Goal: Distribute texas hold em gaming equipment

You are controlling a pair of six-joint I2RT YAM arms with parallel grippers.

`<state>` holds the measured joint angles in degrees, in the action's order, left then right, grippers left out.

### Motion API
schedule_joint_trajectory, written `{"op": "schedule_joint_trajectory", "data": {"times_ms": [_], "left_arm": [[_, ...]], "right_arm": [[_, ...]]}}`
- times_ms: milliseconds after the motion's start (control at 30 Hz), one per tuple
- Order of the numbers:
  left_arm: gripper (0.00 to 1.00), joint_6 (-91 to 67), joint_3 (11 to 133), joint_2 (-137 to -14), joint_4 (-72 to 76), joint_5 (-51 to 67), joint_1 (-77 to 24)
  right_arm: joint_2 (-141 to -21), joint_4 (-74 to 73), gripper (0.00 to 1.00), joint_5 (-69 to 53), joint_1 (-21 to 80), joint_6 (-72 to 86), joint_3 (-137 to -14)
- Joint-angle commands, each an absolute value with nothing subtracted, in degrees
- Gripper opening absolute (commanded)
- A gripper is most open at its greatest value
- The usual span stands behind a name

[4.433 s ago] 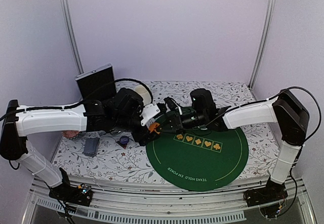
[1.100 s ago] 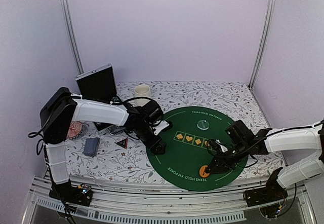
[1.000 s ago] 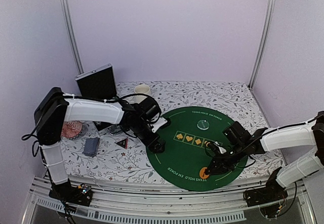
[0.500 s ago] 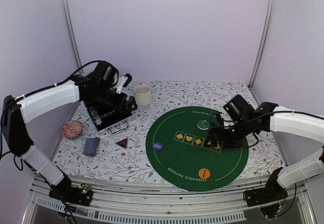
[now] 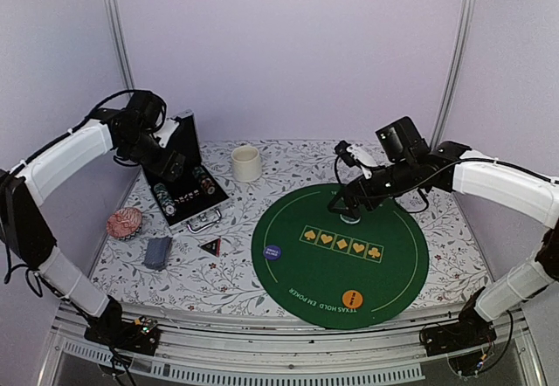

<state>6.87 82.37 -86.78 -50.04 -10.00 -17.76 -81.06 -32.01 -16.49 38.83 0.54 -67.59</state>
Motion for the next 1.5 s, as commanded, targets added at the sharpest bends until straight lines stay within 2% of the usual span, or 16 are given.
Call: {"op": "schedule_joint_trajectory", "data": {"times_ms": [0,167,267,400,500,733,1067,1167,1367,1467], "left_arm": [[0.91,14.3,79.1,-93.5,-54.2,-9.4,-13.0],[0.87,17.3,79.3,-101.8,-51.9,-17.0,-12.8],[0.81,18.8,79.1,-104.9,-48.5,-20.7,-12.7],[0.78,20.2,78.4,-107.3,-46.2,-18.9,-12.8],[0.7,20.9,76.9,-109.1,-45.2,-20.9,-12.7],[0.63,22.3,77.3,-112.1,-40.5,-23.3,-12.2],[0.6,24.6,72.7,-113.8,-33.2,-24.8,-12.2],[0.57,24.2,73.2,-114.0,-33.0,-22.2,-12.2],[0.57,25.8,69.3,-109.1,-34.6,-9.7,-14.2],[0.53,26.1,68.7,-108.4,-34.7,-8.6,-14.4]], "right_arm": [[-86.1,-30.4,0.99,-21.3,37.9,-11.7,-71.2],[-89.3,-31.6,0.99,-23.6,36.8,-15.2,-71.3],[-89.6,-31.5,0.99,-24.6,36.2,-15.8,-70.4],[-90.2,-30.8,0.99,-25.8,35.9,-15.7,-70.0],[-91.1,-31.4,0.99,-25.8,35.8,-15.7,-70.7],[-92.2,-32.7,0.99,-26.3,35.6,-15.9,-71.1],[-93.5,-33.7,0.99,-27.8,35.6,-15.8,-71.6],[-94.1,-34.3,0.99,-28.1,35.6,-15.8,-71.9],[-94.7,-34.9,1.0,-28.3,35.6,-15.8,-71.9],[-95.0,-35.0,1.0,-28.2,35.6,-15.8,-71.9]]}}
